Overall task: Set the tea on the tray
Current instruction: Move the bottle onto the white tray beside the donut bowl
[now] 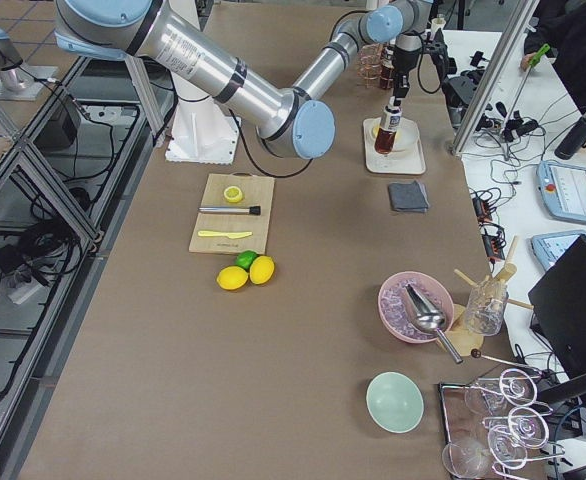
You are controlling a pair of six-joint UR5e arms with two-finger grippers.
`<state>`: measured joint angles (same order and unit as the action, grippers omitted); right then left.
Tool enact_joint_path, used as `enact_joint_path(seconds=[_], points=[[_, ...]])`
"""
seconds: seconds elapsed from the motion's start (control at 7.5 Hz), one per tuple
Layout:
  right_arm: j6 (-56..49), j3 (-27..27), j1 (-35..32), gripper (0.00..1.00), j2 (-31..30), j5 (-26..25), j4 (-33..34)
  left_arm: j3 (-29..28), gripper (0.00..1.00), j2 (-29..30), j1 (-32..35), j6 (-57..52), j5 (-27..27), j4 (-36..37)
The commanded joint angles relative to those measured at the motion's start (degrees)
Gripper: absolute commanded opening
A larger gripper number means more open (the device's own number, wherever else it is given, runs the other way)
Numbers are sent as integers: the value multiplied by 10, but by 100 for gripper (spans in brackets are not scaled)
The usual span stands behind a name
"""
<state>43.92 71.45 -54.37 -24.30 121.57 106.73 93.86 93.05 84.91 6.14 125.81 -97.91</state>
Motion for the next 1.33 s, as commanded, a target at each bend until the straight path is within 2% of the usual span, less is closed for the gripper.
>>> enact_joint_path(seconds=[0.0, 0.4, 1.2], points=[[-4, -98, -16, 0, 35, 5, -58, -1, 98, 4, 0, 1, 0, 0], [-4, -161, -7, 0, 36, 3, -135, -35, 98, 32, 0, -1, 0, -2], [0, -170, 15, 0, 29, -15, -154, -66, 98, 63, -1, -1, 0, -2]])
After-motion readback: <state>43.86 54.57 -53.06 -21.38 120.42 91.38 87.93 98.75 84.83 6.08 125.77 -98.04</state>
